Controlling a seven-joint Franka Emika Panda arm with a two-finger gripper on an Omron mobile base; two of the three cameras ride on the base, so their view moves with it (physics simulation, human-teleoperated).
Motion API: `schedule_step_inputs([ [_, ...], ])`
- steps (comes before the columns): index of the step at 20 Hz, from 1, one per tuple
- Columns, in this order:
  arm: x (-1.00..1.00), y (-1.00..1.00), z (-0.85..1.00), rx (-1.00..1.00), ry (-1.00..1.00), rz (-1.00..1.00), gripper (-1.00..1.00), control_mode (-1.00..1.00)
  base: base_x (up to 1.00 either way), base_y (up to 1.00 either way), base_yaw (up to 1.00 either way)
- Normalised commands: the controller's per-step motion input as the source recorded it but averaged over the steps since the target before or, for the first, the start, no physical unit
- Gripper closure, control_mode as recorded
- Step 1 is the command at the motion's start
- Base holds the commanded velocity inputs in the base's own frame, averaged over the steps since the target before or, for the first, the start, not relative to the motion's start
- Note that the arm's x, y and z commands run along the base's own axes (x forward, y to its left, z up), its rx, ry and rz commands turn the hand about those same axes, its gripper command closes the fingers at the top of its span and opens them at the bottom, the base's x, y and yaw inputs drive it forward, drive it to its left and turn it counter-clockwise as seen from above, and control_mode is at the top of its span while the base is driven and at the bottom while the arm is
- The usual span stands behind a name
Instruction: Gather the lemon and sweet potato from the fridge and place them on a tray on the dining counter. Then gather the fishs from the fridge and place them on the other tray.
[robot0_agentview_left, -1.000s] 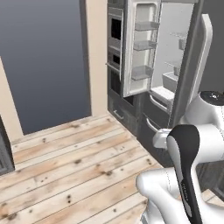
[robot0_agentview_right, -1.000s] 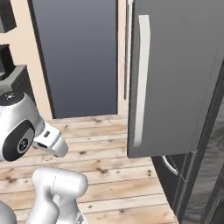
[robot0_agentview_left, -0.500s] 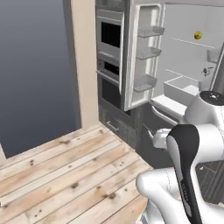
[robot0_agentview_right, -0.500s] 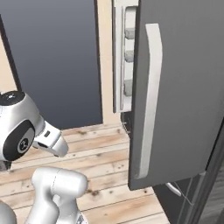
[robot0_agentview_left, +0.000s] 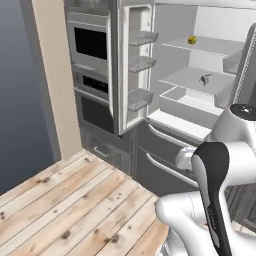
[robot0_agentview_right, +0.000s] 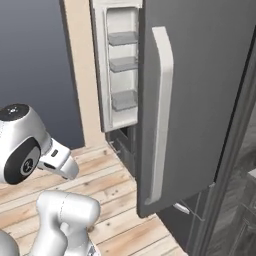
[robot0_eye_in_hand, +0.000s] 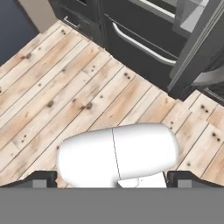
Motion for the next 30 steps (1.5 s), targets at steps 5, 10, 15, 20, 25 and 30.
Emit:
schedule_step_inputs([
  [5,0.0,0.0,0.0,0.0,0.0,0.0,-1.0,1.0,0.51,0.34,-0.4],
  [10,0.0,0.0,0.0,0.0,0.0,0.0,-1.0,1.0,0.51,0.32,-0.41],
  [15,0.0,0.0,0.0,0.0,0.0,0.0,-1.0,1.0,0.51,0.29,-0.41],
  [20,0.0,0.0,0.0,0.0,0.0,0.0,-1.0,1.0,0.56,0.19,-0.39],
  [25,0.0,0.0,0.0,0.0,0.0,0.0,-1.0,1.0,0.58,0.23,-0.39],
  [30,0.0,0.0,0.0,0.0,0.0,0.0,-1.0,1.0,0.57,0.25,-0.39],
])
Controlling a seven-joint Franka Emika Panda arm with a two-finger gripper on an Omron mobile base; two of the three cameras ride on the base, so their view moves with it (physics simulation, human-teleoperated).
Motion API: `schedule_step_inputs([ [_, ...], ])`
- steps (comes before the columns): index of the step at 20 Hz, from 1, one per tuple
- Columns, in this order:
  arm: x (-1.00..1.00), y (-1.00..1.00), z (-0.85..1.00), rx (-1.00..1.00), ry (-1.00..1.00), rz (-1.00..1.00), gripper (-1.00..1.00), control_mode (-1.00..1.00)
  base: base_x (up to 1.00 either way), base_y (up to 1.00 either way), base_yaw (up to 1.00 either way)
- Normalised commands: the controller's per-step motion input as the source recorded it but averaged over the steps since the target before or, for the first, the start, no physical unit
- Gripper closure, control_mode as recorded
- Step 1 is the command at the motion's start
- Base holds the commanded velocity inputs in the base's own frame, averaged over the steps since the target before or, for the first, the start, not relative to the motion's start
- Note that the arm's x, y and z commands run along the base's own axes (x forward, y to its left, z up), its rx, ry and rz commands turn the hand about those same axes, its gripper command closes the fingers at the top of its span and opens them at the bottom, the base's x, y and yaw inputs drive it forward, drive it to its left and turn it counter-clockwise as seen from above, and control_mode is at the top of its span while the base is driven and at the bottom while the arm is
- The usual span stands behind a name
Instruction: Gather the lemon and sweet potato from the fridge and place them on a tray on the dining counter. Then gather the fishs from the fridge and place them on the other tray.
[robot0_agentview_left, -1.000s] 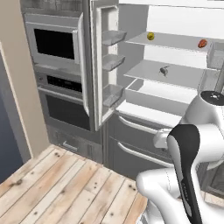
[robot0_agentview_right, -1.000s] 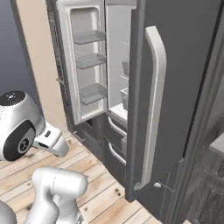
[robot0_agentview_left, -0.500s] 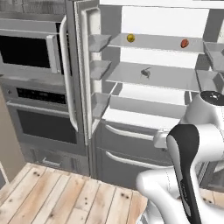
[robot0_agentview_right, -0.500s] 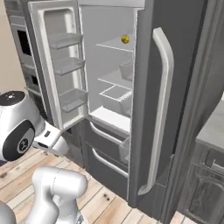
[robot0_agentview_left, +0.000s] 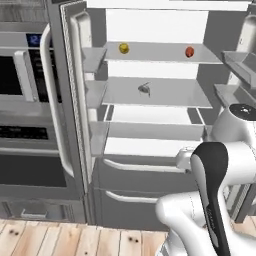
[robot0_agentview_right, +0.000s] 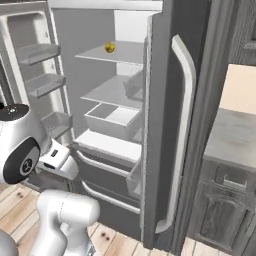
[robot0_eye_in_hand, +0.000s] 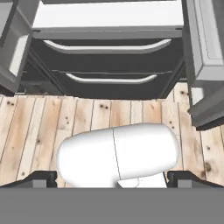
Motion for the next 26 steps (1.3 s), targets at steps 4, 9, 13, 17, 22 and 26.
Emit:
schedule_step_inputs([
  [4,0.0,0.0,0.0,0.0,0.0,0.0,-1.0,1.0,0.58,0.31,-0.39],
  [9,0.0,0.0,0.0,0.0,0.0,0.0,-1.0,1.0,0.54,0.24,-0.38],
  [13,0.0,0.0,0.0,0.0,0.0,0.0,-1.0,1.0,0.55,0.14,-0.35],
  [17,0.0,0.0,0.0,0.0,0.0,0.0,-1.0,1.0,0.46,0.26,-0.32],
  [22,0.0,0.0,0.0,0.0,0.0,0.0,-1.0,1.0,0.24,0.21,-0.23],
  [26,0.0,0.0,0.0,0.0,0.0,0.0,-1.0,1.0,0.17,0.23,-0.12],
])
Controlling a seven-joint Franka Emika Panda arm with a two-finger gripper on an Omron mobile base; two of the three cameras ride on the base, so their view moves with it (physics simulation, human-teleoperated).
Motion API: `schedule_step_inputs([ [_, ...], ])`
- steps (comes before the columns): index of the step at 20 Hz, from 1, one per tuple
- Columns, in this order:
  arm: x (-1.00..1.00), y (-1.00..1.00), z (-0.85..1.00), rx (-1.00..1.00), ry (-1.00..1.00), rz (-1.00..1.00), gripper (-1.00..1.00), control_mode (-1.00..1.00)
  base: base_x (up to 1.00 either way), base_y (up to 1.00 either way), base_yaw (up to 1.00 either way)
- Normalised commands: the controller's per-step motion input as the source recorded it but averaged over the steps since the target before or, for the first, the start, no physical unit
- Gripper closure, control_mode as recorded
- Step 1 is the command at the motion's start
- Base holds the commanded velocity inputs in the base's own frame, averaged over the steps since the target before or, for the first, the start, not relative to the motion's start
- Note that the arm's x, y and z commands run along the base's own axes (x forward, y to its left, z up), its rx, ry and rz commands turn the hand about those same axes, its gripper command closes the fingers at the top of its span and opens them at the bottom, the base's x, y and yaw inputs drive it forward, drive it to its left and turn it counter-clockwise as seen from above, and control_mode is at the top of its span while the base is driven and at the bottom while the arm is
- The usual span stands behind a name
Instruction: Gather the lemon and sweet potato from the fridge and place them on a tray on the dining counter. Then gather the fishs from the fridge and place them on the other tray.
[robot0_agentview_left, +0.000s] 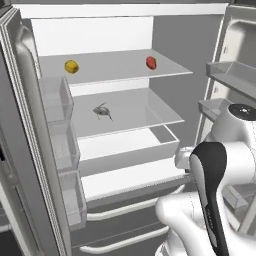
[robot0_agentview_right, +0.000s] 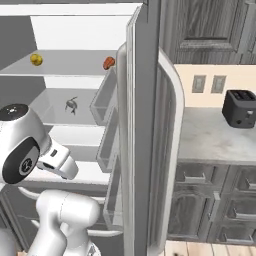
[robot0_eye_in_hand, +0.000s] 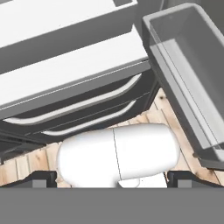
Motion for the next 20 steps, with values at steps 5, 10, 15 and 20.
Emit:
schedule_step_inputs([
  [5,0.0,0.0,0.0,0.0,0.0,0.0,-1.0,1.0,0.29,0.3,-0.01],
  [10,0.0,0.0,0.0,0.0,0.0,0.0,-1.0,1.0,0.24,0.42,0.08],
  [15,0.0,0.0,0.0,0.0,0.0,0.0,-1.0,1.0,0.24,0.3,0.07],
  [20,0.0,0.0,0.0,0.0,0.0,0.0,-1.0,1.0,0.7,0.05,0.01],
])
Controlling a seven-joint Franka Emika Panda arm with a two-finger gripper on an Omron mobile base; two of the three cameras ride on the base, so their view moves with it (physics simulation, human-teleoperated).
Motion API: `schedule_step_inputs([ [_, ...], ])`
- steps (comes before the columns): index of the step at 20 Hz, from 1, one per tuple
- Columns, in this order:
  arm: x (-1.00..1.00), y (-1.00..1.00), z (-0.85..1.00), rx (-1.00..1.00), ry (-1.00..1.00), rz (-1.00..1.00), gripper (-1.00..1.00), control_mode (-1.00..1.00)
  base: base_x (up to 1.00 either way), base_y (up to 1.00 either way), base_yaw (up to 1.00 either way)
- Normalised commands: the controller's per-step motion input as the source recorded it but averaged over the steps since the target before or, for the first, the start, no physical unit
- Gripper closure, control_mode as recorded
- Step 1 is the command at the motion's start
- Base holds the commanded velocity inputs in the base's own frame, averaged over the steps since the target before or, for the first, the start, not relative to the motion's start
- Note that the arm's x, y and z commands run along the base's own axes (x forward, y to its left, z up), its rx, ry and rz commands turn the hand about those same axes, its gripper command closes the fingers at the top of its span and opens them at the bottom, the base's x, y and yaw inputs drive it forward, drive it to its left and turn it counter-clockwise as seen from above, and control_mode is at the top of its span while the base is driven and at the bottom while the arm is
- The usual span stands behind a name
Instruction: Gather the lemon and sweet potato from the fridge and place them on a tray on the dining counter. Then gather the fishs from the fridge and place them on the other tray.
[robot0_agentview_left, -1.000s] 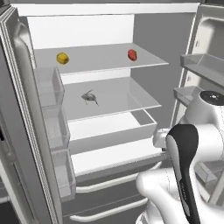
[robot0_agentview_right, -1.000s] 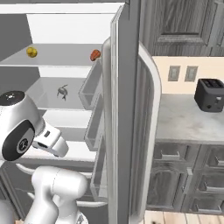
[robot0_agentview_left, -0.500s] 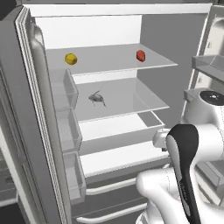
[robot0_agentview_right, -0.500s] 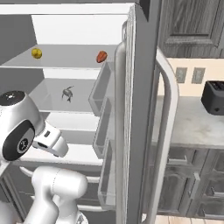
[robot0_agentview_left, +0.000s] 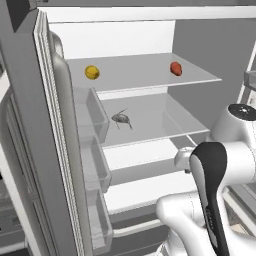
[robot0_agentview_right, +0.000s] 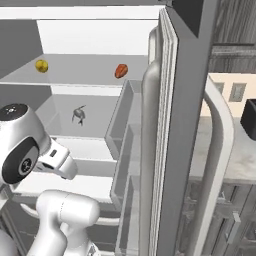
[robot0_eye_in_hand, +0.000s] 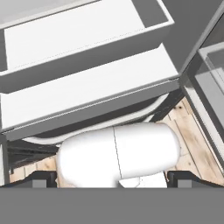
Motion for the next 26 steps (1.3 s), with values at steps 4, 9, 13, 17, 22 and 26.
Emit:
schedule_step_inputs([
  [4,0.0,0.0,0.0,0.0,0.0,0.0,-1.0,1.0,0.74,0.15,0.01],
  [9,0.0,0.0,0.0,0.0,0.0,0.0,-1.0,1.0,0.77,0.21,0.03],
  [13,0.21,0.02,0.02,0.0,-0.01,0.02,-1.0,-1.0,0.66,0.12,0.03],
  [17,0.85,0.13,0.23,0.0,-0.15,0.1,-1.0,-1.0,0.0,0.0,0.0],
  [22,0.98,0.24,0.25,0.0,-0.11,0.07,-1.0,-1.0,0.0,0.0,0.0],
  [26,0.96,0.3,0.07,0.0,-0.01,0.01,-1.0,-1.0,0.0,0.0,0.0],
])
